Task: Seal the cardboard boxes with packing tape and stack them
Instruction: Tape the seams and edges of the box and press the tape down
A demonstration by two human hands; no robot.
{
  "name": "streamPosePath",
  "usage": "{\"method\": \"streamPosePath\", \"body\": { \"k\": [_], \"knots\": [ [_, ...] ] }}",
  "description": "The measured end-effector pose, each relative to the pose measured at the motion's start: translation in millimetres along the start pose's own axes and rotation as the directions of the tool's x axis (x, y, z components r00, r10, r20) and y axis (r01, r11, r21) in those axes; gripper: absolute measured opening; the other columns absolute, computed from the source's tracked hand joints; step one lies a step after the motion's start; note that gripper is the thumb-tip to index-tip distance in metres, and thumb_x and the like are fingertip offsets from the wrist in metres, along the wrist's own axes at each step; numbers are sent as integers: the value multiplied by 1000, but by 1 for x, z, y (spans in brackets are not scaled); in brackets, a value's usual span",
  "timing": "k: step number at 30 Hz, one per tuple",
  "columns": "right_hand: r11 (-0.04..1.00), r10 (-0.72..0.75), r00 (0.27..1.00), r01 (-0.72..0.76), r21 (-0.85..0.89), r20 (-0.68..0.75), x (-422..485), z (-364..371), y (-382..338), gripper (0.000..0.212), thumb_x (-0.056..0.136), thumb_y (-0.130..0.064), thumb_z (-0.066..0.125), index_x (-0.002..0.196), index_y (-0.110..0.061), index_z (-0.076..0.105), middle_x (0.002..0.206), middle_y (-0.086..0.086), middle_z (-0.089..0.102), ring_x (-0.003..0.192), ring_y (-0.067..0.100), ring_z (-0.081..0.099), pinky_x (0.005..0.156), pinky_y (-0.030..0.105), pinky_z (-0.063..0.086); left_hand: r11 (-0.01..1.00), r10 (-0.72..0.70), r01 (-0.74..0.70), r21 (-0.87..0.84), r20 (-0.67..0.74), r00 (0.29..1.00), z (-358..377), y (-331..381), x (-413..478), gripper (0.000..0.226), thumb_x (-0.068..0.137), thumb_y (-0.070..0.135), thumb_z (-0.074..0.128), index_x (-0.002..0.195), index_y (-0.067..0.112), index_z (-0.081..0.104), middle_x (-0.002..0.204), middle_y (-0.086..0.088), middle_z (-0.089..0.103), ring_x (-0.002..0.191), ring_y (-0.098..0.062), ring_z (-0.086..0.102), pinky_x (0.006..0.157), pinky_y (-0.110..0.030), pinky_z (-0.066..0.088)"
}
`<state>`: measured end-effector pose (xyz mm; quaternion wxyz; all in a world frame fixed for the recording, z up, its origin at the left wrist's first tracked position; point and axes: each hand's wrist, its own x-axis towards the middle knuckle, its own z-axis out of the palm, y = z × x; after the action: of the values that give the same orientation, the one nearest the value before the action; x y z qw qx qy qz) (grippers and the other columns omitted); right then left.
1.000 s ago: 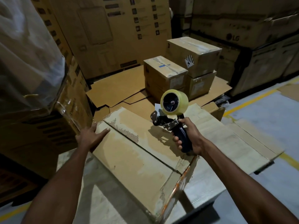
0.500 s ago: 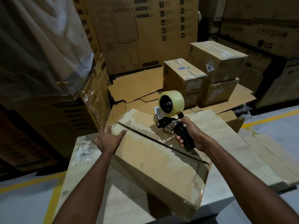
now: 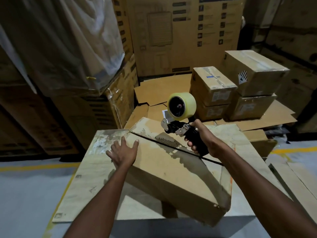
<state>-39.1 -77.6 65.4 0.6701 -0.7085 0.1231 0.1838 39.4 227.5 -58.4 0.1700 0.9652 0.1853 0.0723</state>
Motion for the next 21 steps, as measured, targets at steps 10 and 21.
{"method": "streamPosePath", "body": {
  "k": [10,21],
  "knots": [
    [992,46,992,-59,111,122,10,24,-37,63,88,-60,41,90,-1,63,71,9,50,55,22,40,52,31,33,474,203,-185,-861,-98,974,-44,48,-26,52,96,2,52,139,32,58,147,-1,52,134,-24,50,104,-37,47],
    [935,96,954,-184,304,283,38,59,-58,54,86,-56,41,83,-6,62,68,3,43,47,14,40,41,25,36,202,534,-99,-974,25,845,-80,35,1,76,91,-10,55,157,21,36,146,12,57,132,-4,54,103,-29,51]
  ]
}}
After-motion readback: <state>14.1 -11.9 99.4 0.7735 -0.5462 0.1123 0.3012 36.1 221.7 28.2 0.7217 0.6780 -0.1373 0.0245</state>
